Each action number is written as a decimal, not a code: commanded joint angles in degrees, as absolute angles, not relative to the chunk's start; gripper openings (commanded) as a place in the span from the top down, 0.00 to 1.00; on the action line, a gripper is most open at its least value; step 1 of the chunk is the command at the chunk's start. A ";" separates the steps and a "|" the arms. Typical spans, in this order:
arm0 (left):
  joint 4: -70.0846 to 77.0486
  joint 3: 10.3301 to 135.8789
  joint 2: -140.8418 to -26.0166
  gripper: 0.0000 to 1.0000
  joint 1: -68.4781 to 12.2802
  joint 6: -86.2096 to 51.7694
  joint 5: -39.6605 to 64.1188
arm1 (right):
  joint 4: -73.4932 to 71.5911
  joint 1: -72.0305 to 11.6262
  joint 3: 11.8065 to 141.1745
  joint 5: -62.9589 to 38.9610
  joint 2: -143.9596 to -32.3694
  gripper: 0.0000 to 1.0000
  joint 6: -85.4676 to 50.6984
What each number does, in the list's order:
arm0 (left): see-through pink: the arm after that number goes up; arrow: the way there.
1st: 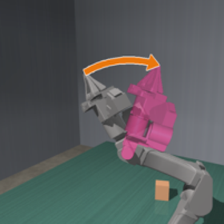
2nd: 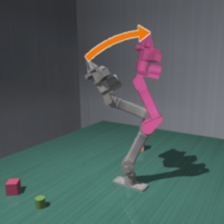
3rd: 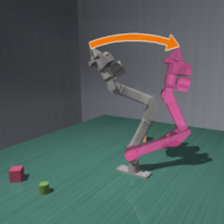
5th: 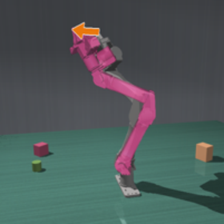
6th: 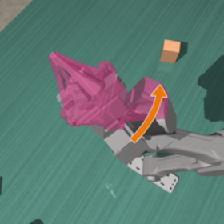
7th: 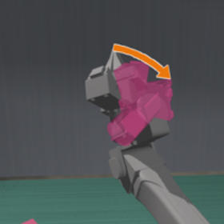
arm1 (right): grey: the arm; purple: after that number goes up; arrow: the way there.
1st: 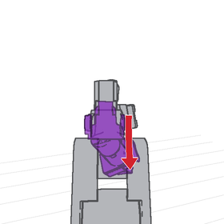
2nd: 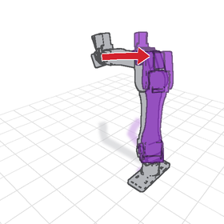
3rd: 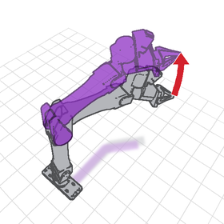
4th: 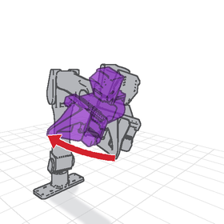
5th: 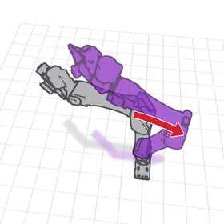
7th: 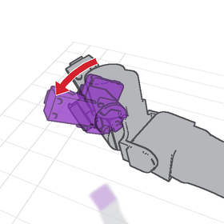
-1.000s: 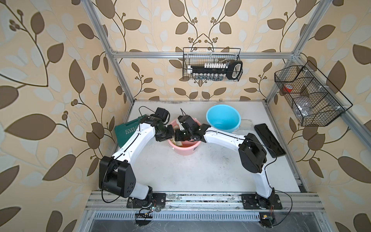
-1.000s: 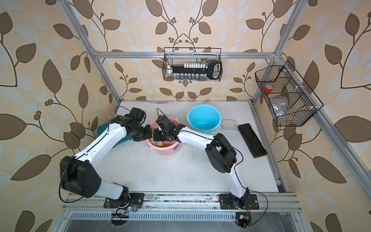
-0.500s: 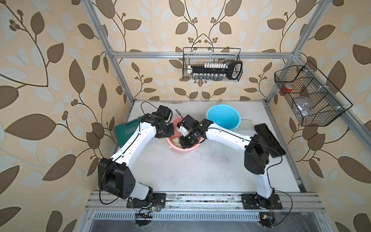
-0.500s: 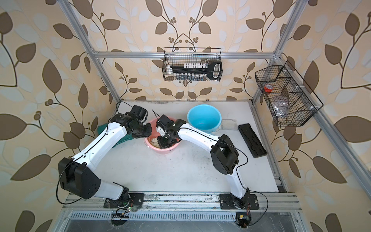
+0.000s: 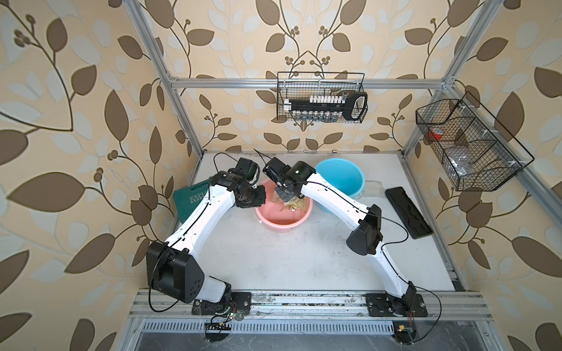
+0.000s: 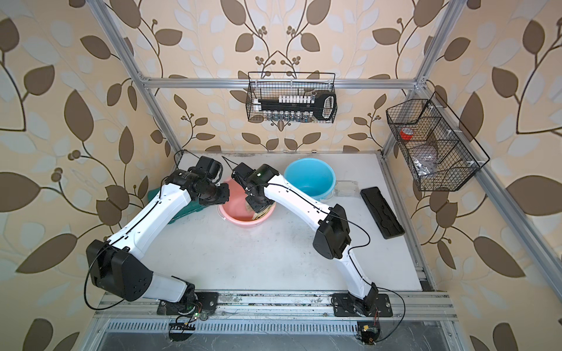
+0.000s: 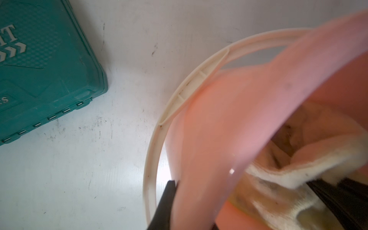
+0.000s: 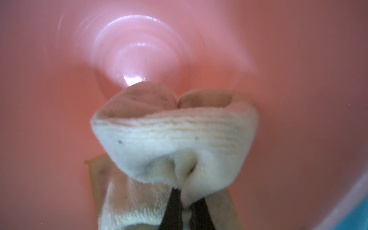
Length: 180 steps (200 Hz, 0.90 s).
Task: Wipe the inside of the bucket with a cloth
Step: Wipe the dirt from the inside of the bucket.
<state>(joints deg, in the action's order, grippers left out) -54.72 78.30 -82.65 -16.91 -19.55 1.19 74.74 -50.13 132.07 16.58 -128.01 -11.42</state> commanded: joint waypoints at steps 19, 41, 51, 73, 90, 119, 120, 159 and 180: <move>-54.07 77.38 -79.44 1.00 -16.96 -17.31 10.41 | 74.29 -49.93 144.63 30.89 -134.79 1.00 -9.67; -54.16 76.45 -78.58 1.00 -16.96 -17.03 13.98 | 70.31 -49.84 145.56 31.71 -135.28 1.00 -10.36; -54.52 76.40 -78.72 1.00 -16.96 -16.98 16.22 | 67.36 -49.90 143.86 30.06 -134.07 1.00 -10.91; -54.12 76.13 -78.88 1.00 -16.96 -17.26 21.11 | 59.52 -49.97 138.39 22.96 -130.25 1.00 -12.57; -53.54 76.10 -79.05 1.00 -16.96 -17.76 23.03 | 55.00 -49.90 136.11 12.30 -128.77 1.00 -14.00; -54.14 77.10 -80.55 1.00 -16.96 -18.03 24.20 | 49.05 -50.15 133.59 -2.13 -127.52 1.00 -15.31; -54.14 77.14 -80.53 1.00 -16.96 -17.98 24.14 | 48.79 -50.21 133.33 -2.12 -127.39 1.00 -15.35; -55.45 76.92 -79.83 1.00 -16.98 -17.80 16.05 | 51.11 -48.48 132.44 12.79 -124.78 1.00 -16.57; -55.68 76.93 -78.72 1.00 -16.98 -17.66 8.59 | 59.07 -46.61 136.86 21.03 -126.61 1.00 -15.16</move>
<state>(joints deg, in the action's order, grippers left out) -53.91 76.29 -81.36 -16.19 -18.35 13.98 55.66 -49.12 131.85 10.41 -127.57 -15.14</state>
